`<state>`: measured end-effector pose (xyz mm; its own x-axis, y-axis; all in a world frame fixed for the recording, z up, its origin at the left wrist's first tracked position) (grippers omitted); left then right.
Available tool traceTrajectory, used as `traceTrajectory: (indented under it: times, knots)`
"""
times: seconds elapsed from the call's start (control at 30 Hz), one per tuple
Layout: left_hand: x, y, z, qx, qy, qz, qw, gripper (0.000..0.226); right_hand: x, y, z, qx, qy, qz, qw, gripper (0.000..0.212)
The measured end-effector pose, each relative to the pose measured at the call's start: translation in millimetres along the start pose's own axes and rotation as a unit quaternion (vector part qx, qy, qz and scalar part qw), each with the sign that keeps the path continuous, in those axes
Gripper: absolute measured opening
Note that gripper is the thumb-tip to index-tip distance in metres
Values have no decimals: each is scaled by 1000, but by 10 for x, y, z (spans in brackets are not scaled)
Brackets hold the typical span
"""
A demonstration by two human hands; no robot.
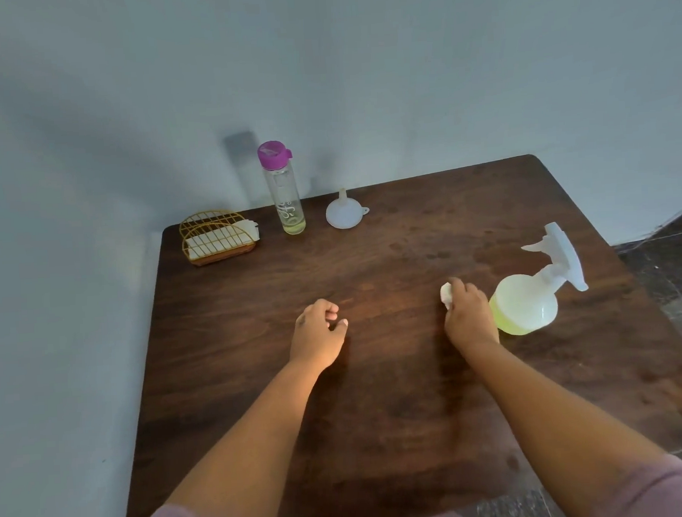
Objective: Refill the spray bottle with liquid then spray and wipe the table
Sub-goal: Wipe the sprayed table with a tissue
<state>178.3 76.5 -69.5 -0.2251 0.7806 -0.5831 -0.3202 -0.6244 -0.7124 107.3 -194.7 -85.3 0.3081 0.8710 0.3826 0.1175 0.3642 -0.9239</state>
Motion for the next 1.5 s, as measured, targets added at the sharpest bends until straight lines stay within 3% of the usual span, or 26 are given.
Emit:
traceTrajectory:
  times: [0.13,0.23,0.27,0.3,0.33,0.37,0.43,0.47,0.53,0.6,0.67,0.77,0.83,0.9,0.93,1.0,1.1,1.17,1.23,1.3,1.37,1.5]
  knots:
    - [9,-51,-110,1,-3,-4,1000,22,847,356,218,124,-191,24,973,56]
    - [40,-86,-168,-3,6,-3,1000,20,1570,703,779,202,-438,31,875,57]
    - [54,-107,-187,-6,7,-1,1000,19,1668,795,920,230,-505,40,831,56]
    - [76,-126,-212,-8,3,0,1000,18,1694,821,925,237,-534,45,810,54]
    - [107,-145,-237,-8,-3,-1,1000,18,1654,784,800,223,-530,52,817,51]
    - [146,-161,-260,-4,-11,-1,1000,18,1561,694,576,188,-489,45,851,47]
    - [215,-208,-298,-4,-19,1,1000,20,1118,471,-23,135,-292,7,947,41]
    - [238,-236,-313,-8,-17,-3,1000,22,854,347,-269,106,-199,19,974,42]
    - [285,-283,-305,-21,-11,-45,999,30,482,155,-590,71,-64,60,994,48]
    - [365,-329,-261,-36,-27,-136,990,50,485,127,-729,55,-30,84,994,49]
    - [540,-325,-234,3,-78,-223,972,87,800,272,-706,65,-68,72,993,47]
    - [770,-259,-209,83,-109,-269,953,135,1593,719,-354,118,-243,55,961,47]
    - [799,-272,-213,109,-97,-289,946,147,2147,989,65,176,-400,47,898,53]
    - [802,-301,-226,119,-89,-300,942,149,2377,1161,319,234,-497,70,832,62]
    - [808,-308,-235,120,-86,-304,941,149,2355,1143,256,228,-508,72,827,61]
    - [829,-308,-242,117,-86,-310,940,149,2096,982,-120,184,-437,60,878,55]
    - [830,-300,-240,114,-84,-312,939,148,1264,566,-784,106,-179,49,977,51]
    - [820,-312,-236,111,-84,-310,940,148,796,295,-948,54,-35,53,997,50]
    - [808,-321,-230,111,-85,-308,941,148,690,263,-959,50,20,72,996,50]
    - [806,-324,-218,112,-87,-309,941,148,958,408,-882,52,-18,59,997,47]
    - [815,-327,-216,106,-87,-308,941,148,1514,665,-678,87,-147,28,985,46]
    - [838,-332,-212,91,-84,-305,944,148,2485,1081,172,191,-394,43,898,53]
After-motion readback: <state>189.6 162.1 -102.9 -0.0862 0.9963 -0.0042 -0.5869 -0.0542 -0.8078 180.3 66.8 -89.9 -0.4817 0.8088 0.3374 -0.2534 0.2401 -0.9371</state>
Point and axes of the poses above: each hand's wrist, its own z-axis away from the middle knuckle, its own y-axis out of the palm, x = y × z, the point moved 7 cm from there along -z, towards the middle knuckle, and after that the axes turned 12 degrees about -y, right-handed, at the moved point
